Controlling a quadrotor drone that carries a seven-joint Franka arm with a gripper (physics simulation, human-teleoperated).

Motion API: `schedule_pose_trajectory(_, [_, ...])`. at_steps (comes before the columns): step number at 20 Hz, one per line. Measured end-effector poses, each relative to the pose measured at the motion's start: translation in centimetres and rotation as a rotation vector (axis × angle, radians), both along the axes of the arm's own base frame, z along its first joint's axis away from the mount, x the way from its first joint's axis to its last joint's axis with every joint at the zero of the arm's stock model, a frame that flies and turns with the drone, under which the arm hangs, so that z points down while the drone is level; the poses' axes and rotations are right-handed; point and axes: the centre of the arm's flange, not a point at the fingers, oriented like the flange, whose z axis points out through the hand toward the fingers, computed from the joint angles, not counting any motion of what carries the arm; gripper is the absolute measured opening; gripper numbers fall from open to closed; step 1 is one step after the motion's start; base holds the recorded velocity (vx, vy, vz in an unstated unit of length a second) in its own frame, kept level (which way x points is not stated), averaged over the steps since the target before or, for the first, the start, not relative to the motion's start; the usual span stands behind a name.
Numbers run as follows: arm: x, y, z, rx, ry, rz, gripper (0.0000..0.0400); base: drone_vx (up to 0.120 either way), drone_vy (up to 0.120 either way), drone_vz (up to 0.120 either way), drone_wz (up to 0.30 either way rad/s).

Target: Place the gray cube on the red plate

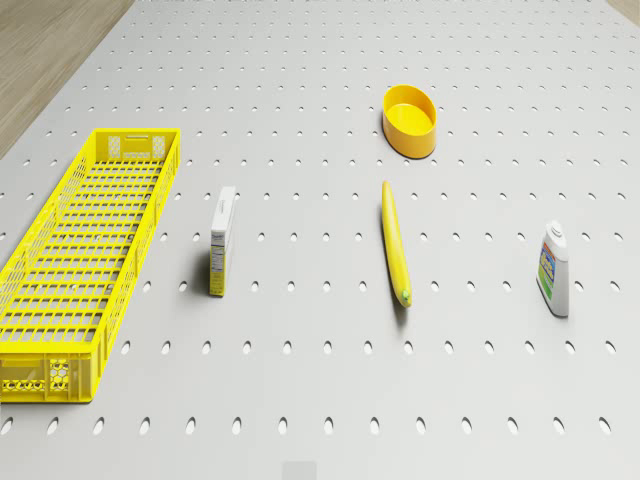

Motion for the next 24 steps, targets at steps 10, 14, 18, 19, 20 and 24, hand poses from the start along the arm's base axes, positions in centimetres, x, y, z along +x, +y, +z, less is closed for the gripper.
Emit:
schedule_pose_trajectory(10, [0.1,6.1,-3.9,-0.743,-0.005,-0.023,0.04,0.12,0.0,-0.048,0.0])
schedule_pose_trajectory(14, [0.2,8.1,-9.8,-1.382,-0.004,-0.043,0.04,0.12,0.0,-0.12,0.0])
schedule_pose_trajectory(18, [0.5,6.0,-15.8,-2.036,-0.001,-0.066,0.04,0.12,0.0,-0.12,0.0])
schedule_pose_trajectory(19, [0.5,5.1,-16.8,-2.171,-0.001,-0.071,0.04,0.12,0.0,-0.12,0.0])
schedule_pose_trajectory(20, [0.5,4.3,-17.6,-2.29,0.0,-0.074,0.04,0.12,0.0,-0.12,0.0])
schedule_pose_trajectory(24, [0.6,1.4,-19.2,-2.623,0.002,-0.081,0.04,0.12,0.0,-0.12,0.0])
